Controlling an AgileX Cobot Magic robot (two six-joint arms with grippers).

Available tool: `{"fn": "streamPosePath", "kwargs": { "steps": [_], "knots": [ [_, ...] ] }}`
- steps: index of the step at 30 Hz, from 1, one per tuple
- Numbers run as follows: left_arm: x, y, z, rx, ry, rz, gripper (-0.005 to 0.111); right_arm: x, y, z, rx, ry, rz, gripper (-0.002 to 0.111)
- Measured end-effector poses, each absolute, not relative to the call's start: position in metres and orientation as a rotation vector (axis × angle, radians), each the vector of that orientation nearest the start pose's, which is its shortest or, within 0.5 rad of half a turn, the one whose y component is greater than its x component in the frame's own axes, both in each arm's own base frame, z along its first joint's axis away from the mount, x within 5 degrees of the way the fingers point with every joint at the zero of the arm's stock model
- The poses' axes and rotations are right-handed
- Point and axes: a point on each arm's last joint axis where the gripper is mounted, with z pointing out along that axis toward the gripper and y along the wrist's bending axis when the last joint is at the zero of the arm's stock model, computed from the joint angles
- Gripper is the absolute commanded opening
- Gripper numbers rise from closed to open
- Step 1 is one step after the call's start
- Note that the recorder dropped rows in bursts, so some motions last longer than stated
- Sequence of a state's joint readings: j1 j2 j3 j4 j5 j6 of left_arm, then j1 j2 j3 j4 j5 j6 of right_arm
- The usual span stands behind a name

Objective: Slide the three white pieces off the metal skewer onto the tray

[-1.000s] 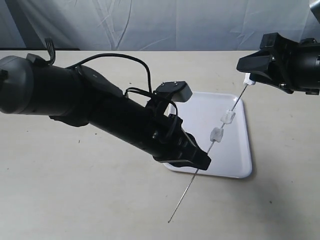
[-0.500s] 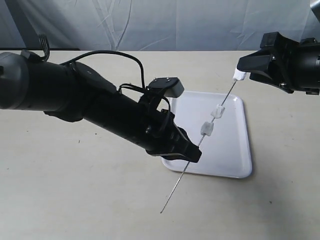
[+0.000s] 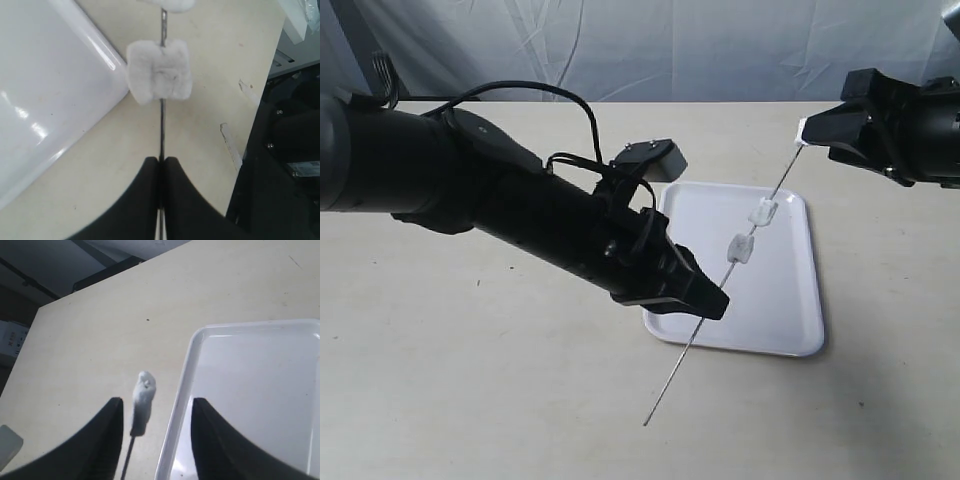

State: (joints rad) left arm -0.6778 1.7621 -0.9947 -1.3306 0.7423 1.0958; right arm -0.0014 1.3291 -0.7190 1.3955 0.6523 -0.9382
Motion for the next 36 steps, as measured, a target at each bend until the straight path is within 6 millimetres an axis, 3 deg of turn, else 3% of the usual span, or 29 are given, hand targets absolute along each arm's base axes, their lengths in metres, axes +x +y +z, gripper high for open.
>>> {"fn": "streamPosePath", "kwargs": {
  "steps": [9, 11, 14, 15, 36],
  "knots": [
    [0.228, -0.262, 0.2008, 0.99, 2.36, -1.252, 0.0, 0.2569, 0.055, 0.2546, 0.111, 2.231, 0.953, 0.033],
    [0.228, -0.262, 0.2008, 0.99, 2.36, -1.252, 0.0, 0.2572, 0.0549, 0.2549, 0.119, 2.227, 0.958, 0.026],
    [0.2278, -0.262, 0.2008, 0.991, 2.36, -1.254, 0.0, 0.2572, 0.0556, 0.2555, 0.116, 2.226, 0.965, 0.002],
    [0.2278, -0.262, 0.2008, 0.991, 2.36, -1.254, 0.0, 0.257, 0.0559, 0.2557, 0.118, 2.225, 0.971, -0.001],
    [0.2228, -0.2635, 0.1992, 0.992, 2.385, -1.276, 0.0, 0.2582, 0.057, 0.2575, 0.154, 2.203, 1.002, -0.001]
  ]
}}
